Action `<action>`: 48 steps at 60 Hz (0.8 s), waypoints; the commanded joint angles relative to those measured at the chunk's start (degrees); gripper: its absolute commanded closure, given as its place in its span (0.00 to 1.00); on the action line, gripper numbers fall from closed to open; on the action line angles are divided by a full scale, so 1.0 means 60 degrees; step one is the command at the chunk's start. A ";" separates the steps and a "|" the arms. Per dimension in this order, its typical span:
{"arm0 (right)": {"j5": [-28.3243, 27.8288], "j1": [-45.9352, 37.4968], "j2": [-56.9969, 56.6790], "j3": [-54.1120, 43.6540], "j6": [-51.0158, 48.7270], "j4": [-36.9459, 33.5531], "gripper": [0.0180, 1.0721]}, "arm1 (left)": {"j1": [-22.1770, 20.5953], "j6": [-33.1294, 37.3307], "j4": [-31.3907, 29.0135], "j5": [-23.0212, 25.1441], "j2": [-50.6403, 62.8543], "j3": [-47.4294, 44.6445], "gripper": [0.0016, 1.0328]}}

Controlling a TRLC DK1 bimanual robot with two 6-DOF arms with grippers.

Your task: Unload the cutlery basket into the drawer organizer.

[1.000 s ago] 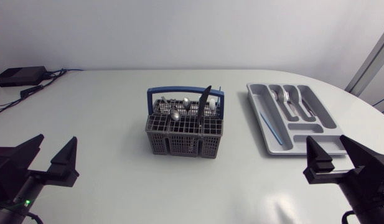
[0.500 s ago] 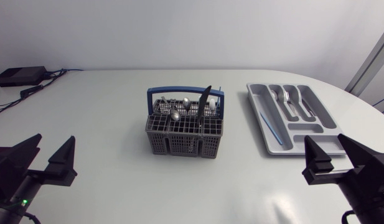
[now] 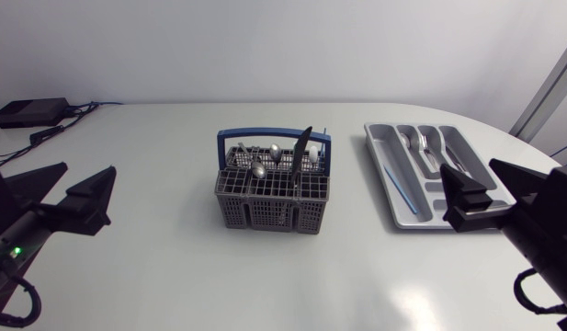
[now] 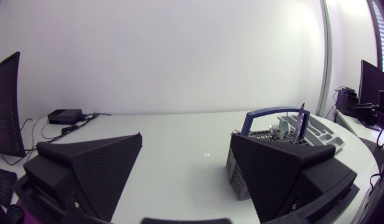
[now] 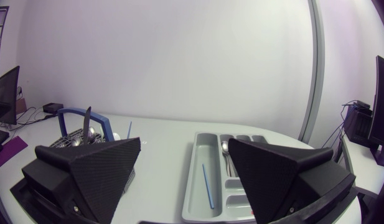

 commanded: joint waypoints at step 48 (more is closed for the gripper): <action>-0.0763 0.1426 0.6810 0.4447 -0.2455 -0.3596 0.05 | -0.1941 0.2855 -0.3716 0.1459 0.7164 0.4933 0.06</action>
